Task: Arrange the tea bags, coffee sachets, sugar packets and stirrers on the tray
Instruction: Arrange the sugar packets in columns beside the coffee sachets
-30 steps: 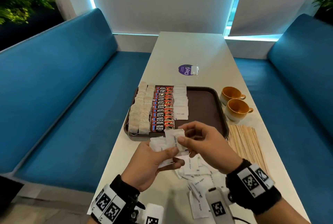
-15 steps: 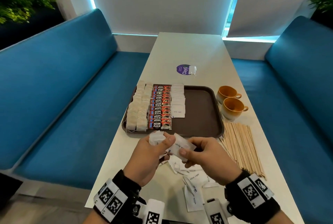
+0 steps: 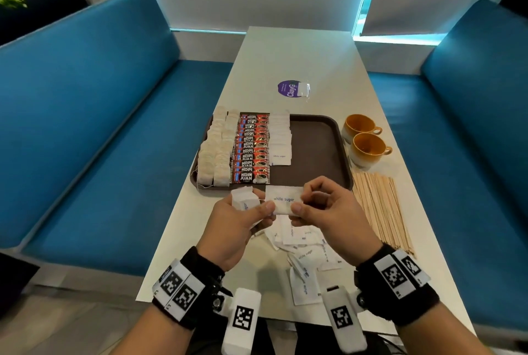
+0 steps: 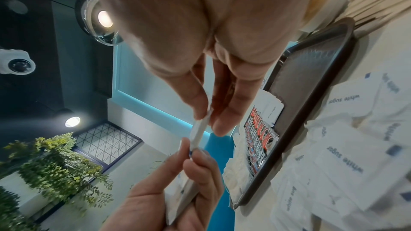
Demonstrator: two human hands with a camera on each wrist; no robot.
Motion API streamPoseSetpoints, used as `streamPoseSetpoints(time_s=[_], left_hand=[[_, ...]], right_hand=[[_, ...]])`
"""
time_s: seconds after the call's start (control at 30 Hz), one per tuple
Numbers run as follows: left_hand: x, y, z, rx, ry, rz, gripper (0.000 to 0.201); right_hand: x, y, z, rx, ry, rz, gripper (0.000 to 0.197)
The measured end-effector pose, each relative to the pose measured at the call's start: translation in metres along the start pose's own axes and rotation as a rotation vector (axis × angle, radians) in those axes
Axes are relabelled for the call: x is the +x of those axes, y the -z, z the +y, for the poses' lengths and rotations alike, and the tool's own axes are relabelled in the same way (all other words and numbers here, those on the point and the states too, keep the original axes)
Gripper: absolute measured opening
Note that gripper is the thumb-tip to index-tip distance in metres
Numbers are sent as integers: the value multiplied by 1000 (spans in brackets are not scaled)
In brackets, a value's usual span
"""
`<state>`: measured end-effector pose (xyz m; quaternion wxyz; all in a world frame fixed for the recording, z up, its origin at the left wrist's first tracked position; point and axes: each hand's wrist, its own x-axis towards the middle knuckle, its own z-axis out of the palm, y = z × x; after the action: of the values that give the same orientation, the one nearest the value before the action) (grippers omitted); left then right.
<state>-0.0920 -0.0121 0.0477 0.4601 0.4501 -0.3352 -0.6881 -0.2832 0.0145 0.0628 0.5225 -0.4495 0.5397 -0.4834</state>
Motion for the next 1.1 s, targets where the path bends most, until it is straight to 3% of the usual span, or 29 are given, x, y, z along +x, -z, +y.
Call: streamPoseSetpoints(time_s=[0.07, 0.43, 0.67, 0.9, 1.1], left_hand=[[0, 1, 0, -5, 3, 8, 29], [-2, 9, -2, -20, 43, 9, 28], [5, 12, -6, 94, -44, 127, 30], [19, 35, 4, -52, 69, 162, 27], [26, 34, -1, -171, 157, 171, 41]], right_hand=[[-1, -1, 0, -51, -11, -10, 11], [-2, -4, -4, -125, -76, -44, 27], [14, -1, -1, -185, -50, -49, 28], [71, 17, -1, -99, -196, 8, 25], [143, 12, 18, -136, -229, 99, 25]])
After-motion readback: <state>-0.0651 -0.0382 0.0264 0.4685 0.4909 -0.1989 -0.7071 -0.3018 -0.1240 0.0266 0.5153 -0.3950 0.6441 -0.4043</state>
